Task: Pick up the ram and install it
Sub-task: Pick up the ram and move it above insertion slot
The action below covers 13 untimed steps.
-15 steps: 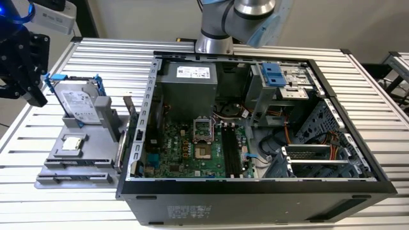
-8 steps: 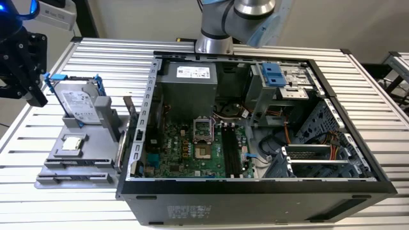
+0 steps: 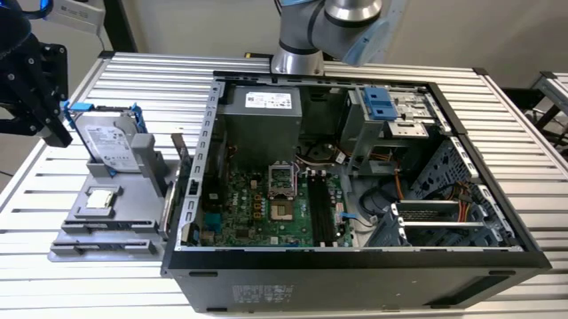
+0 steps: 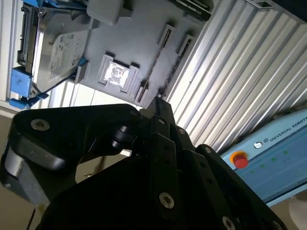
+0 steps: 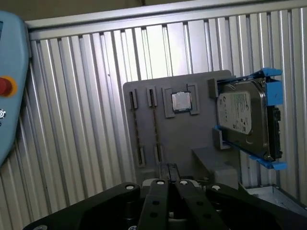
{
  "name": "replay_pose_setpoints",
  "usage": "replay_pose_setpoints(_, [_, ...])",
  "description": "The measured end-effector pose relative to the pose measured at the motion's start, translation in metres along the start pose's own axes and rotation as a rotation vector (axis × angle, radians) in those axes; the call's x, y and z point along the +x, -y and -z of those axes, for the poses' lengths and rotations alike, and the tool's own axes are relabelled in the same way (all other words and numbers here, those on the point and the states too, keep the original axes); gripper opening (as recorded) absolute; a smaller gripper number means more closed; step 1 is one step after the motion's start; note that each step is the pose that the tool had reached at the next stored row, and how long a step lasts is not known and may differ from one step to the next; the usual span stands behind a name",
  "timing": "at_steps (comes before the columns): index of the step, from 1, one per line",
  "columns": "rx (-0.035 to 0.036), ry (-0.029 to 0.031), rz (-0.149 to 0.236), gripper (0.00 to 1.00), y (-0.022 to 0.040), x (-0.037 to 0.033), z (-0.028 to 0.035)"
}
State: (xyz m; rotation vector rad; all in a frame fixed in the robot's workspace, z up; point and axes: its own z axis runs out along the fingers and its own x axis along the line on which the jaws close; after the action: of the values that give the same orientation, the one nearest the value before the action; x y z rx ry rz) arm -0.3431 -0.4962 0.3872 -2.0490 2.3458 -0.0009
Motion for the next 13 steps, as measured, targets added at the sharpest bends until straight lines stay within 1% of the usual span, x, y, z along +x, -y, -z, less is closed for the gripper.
replay_pose_setpoints(1, [0.0051,0.0008,0.005,0.00,-0.0003,0.0000,0.0000])
replay_pose_setpoints(2, [0.0070,0.0012,0.011,0.00,-0.0008,0.0001,0.0000])
replay_pose_setpoints(7, [0.0095,-0.0002,0.030,0.00,-0.0050,0.0007,0.0001])
replay_pose_setpoints(13, [0.0147,-0.0015,0.046,0.00,-0.0128,0.0017,0.0003])
